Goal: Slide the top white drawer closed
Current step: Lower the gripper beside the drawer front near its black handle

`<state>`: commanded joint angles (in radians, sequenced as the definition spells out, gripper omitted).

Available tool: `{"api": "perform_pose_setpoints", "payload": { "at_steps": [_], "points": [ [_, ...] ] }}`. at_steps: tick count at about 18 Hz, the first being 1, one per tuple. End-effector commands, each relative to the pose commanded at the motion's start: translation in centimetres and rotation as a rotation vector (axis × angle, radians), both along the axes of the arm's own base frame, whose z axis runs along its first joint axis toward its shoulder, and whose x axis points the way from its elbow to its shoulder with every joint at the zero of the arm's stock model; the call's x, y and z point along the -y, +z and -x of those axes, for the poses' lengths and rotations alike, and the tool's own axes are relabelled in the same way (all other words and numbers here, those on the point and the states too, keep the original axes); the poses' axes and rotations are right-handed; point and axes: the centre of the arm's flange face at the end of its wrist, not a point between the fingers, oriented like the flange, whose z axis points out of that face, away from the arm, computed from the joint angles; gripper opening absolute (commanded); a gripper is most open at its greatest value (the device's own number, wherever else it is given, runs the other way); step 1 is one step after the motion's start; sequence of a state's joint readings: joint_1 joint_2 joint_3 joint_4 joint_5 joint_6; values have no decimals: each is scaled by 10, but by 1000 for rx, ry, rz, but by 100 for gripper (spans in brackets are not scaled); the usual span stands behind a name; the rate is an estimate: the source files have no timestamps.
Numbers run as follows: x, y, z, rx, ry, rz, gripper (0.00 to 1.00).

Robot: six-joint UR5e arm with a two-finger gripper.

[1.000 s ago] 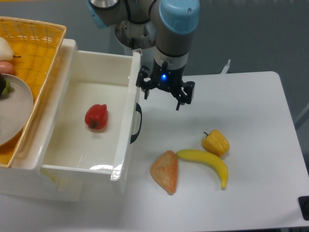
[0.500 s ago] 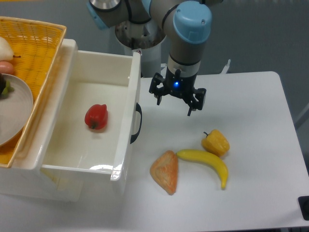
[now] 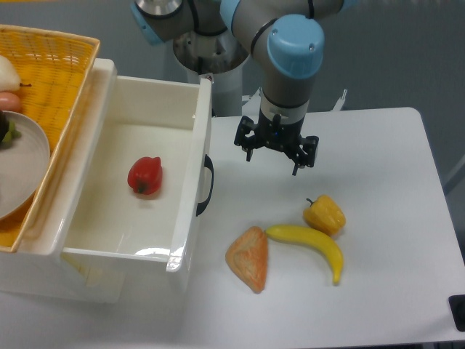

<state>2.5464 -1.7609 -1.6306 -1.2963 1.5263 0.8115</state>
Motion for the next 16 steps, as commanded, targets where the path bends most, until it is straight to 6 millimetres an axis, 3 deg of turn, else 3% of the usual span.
{"api": "perform_pose_setpoints", "payload": {
  "at_steps": [13,16],
  "points": [
    [-29,-64,13,83,40,52,100],
    [-31,-71,15,95,42,60,100]
  ]
}}
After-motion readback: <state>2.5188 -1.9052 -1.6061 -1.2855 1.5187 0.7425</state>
